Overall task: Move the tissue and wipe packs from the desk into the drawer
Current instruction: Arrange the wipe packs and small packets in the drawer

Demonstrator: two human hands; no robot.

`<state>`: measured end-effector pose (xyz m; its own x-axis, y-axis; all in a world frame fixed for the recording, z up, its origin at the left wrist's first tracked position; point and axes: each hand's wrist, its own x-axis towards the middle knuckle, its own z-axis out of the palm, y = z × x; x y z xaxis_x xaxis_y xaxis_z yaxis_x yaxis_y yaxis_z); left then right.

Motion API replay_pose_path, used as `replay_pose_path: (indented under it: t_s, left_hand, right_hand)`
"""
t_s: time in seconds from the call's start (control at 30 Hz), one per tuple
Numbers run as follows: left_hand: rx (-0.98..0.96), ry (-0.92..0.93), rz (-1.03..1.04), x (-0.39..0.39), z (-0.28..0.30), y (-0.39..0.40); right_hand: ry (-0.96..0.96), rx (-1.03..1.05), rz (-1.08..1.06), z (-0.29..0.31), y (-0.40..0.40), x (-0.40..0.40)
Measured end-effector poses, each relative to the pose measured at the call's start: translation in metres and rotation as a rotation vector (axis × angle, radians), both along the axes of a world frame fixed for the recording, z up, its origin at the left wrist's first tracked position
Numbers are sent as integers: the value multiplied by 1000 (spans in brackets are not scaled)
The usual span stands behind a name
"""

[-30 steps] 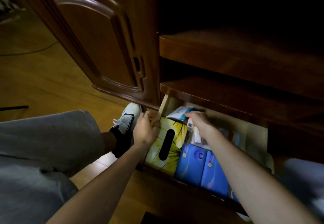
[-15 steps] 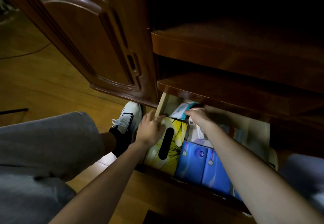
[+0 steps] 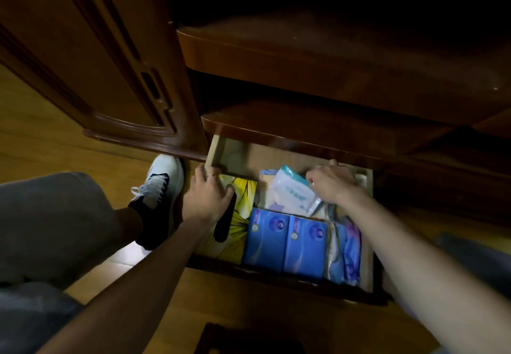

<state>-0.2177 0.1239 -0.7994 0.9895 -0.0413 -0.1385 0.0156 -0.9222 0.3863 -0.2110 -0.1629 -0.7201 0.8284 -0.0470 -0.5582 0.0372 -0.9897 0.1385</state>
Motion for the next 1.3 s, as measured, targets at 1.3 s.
replay_pose_path:
  t_s: [1.3]
  left_hand:
    - [-541, 350, 340, -25, 56, 52]
  right_hand:
    - [-17, 1467, -1041, -30, 132, 32]
